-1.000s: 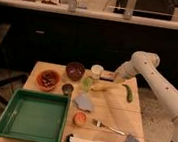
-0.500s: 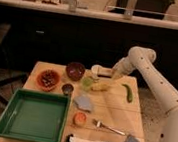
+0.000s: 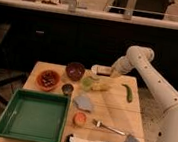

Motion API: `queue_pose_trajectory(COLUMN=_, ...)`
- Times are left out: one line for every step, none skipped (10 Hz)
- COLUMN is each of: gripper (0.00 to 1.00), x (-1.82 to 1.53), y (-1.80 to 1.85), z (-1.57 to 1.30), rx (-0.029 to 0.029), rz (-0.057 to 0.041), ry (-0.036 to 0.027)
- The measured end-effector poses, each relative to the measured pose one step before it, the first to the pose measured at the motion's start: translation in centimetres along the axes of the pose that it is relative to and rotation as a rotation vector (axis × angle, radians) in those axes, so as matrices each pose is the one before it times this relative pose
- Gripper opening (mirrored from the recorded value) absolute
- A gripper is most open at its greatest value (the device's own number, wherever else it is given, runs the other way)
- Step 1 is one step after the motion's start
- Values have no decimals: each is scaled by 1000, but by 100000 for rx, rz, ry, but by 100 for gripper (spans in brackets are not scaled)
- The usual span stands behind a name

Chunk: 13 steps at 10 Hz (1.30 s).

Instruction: Place eraser in paper cup

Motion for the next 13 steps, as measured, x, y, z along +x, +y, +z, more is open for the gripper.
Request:
queue_pose_trajectory(gripper=0, x=-168, y=-158, z=151, rx=650, rz=34, ry=181)
queue_pose_trajectory(gripper=0, x=-466, y=-265, z=291, rx=413, rz=-236, ry=-146)
queue_pose_trajectory(gripper=0, x=-538, y=-267, z=420, rx=189, rz=-394, ry=-127)
queue_pose_trajectory(gripper=0, x=-342, y=-358, z=263, rx=470, rz=-84, ry=-49)
queue_pose_trajectory(gripper=0, x=-183, y=-339, z=267, rx=366, rz=-50, ry=63)
queue_pose_trajectory(gripper=0, x=-126, y=-302, z=197, rx=334, rz=-71, ry=160)
queue_pose_trajectory(gripper=0, x=-234, y=-205, z=222, rx=261, rz=-135, ry=74)
queue_pose_trajectory(gripper=0, x=-421, y=-291, z=395, rx=382, rz=-156, ry=73)
queue_pose_trajectory(gripper=0, x=-129, y=-132, z=176, rx=172, rz=7, ry=56)
queue_pose_trajectory(gripper=0, x=-58, y=-154, z=260, rx=261, rz=162, ry=119)
queue_pose_trajectory(gripper=0, x=53, y=-128, z=197, rx=321, rz=431, ry=167)
queue_pose_trajectory(gripper=0, x=-75, y=-104, z=307, rx=198, rz=346, ry=38)
queue_pose_trajectory(gripper=0, x=-157, y=-140, z=164, rx=209, rz=126, ry=-150)
